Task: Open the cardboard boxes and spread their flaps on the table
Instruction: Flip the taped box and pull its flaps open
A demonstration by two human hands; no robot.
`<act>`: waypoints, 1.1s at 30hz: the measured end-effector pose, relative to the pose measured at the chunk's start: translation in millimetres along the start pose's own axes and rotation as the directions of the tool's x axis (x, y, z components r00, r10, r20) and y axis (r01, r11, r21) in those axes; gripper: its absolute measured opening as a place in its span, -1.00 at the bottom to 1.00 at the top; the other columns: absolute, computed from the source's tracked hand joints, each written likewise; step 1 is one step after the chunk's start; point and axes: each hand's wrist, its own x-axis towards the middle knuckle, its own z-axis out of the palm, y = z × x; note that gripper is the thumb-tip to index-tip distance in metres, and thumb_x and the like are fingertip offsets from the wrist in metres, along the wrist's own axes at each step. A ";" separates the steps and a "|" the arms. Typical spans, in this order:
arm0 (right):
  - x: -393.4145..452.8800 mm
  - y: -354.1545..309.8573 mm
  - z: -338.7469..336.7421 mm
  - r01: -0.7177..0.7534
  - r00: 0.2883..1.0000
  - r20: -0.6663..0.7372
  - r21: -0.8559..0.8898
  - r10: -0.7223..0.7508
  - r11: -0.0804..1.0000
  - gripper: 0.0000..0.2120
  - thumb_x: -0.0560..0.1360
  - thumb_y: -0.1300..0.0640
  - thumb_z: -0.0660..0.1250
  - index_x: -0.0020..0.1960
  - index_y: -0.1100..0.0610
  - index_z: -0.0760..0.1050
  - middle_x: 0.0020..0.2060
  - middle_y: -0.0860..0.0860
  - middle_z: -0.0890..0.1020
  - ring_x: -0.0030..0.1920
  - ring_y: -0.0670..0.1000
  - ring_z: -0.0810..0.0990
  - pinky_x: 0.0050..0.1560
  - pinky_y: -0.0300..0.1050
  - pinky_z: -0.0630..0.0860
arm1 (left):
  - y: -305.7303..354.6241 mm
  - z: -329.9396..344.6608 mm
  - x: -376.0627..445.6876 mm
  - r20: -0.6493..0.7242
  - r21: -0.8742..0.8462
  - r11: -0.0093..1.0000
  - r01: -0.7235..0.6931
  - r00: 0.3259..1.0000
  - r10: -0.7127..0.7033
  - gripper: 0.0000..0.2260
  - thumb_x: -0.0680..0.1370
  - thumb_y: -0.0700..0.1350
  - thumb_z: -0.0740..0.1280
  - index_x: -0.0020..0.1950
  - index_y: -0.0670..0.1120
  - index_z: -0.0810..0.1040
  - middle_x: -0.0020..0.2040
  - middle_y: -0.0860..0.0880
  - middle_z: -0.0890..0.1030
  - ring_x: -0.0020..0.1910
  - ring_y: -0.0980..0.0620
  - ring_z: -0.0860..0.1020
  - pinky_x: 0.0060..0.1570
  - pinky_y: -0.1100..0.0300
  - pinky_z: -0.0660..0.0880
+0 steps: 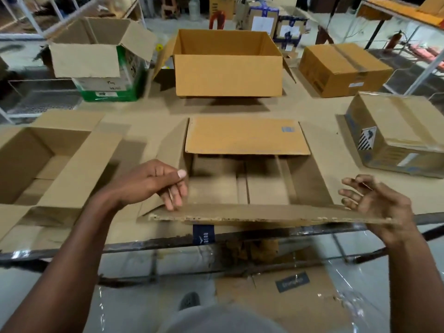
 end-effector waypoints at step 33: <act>5.7 179.3 136.4 -0.025 0.983 -0.004 -0.993 -0.185 -0.113 -0.45 0.42 0.04 0.52 0.36 -0.13 0.46 0.30 -0.15 0.52 0.33 -0.03 0.35 0.25 -0.04 0.15 | -86.9 108.9 141.2 -0.300 0.330 0.934 0.137 0.953 -0.034 -0.66 0.63 0.19 0.25 0.30 0.05 0.58 0.10 0.05 0.65 0.02 0.04 0.60 0.07 0.05 0.58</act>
